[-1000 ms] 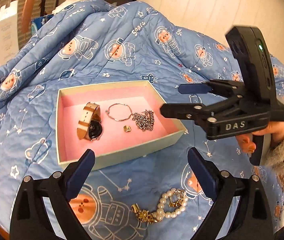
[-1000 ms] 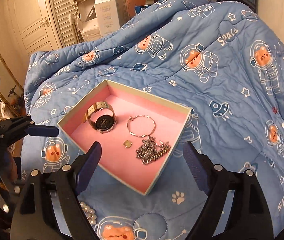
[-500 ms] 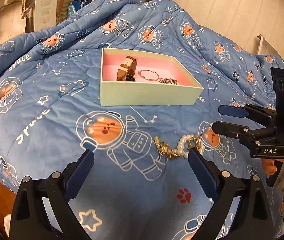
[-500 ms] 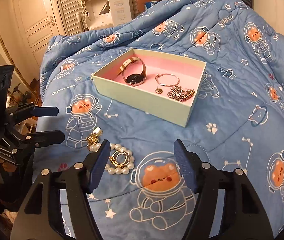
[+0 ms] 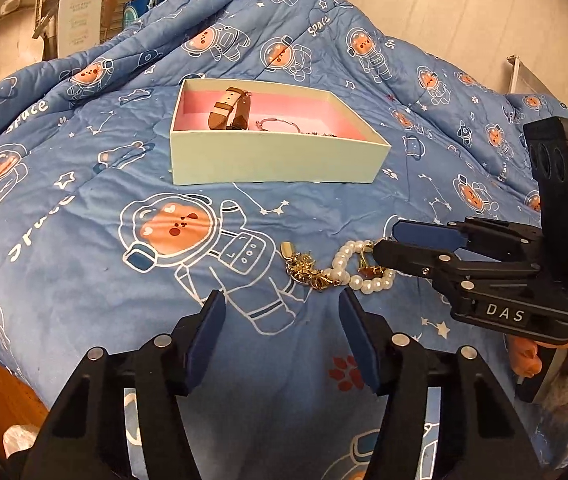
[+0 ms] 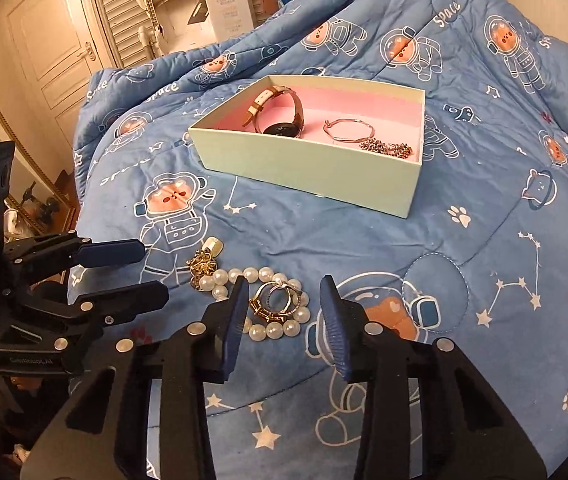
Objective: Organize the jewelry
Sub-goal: 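Move both tools to the pearl bracelet and gold charms beside the box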
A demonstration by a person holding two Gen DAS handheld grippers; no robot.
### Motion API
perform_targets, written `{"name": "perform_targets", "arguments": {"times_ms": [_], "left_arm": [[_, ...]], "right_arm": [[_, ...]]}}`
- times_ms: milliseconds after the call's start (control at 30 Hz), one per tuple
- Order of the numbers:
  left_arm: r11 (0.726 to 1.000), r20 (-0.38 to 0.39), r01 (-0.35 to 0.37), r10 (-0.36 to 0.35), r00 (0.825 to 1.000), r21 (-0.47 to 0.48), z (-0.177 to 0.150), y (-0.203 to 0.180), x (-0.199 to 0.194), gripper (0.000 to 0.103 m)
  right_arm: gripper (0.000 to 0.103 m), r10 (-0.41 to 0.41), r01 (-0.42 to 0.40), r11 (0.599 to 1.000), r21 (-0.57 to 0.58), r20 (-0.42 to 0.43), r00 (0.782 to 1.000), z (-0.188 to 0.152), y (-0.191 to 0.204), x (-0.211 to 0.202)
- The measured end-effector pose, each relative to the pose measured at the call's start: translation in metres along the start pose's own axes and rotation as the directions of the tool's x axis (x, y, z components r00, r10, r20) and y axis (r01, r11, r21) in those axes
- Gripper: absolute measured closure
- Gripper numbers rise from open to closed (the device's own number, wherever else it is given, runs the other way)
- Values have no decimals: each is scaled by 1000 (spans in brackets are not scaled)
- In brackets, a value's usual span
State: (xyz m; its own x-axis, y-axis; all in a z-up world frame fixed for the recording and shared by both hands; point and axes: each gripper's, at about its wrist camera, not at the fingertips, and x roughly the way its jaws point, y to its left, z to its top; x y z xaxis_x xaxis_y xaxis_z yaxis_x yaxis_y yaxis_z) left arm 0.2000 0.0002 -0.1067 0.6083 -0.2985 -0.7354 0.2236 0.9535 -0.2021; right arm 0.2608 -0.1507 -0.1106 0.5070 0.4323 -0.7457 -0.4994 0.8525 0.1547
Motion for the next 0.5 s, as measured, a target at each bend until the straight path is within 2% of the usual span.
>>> {"name": "perform_targets", "arguments": {"times_ms": [100,233,500], "left_arm": [[1000,-4,4,-4,1000,7,0,-2,3,50],[1000,-3,2,-2,1000,20,4,-5,6,54],[999,4,11,-12,1000,31,13,-10,11,66]], "right_arm": [[71,-18,18,1000,8,-3,1000,-1,-1,4],[84,-17,17,1000,14,-16,1000,-2,-3,8],[84,-9,9,999,36,6,1000,-5,-7,0]]}}
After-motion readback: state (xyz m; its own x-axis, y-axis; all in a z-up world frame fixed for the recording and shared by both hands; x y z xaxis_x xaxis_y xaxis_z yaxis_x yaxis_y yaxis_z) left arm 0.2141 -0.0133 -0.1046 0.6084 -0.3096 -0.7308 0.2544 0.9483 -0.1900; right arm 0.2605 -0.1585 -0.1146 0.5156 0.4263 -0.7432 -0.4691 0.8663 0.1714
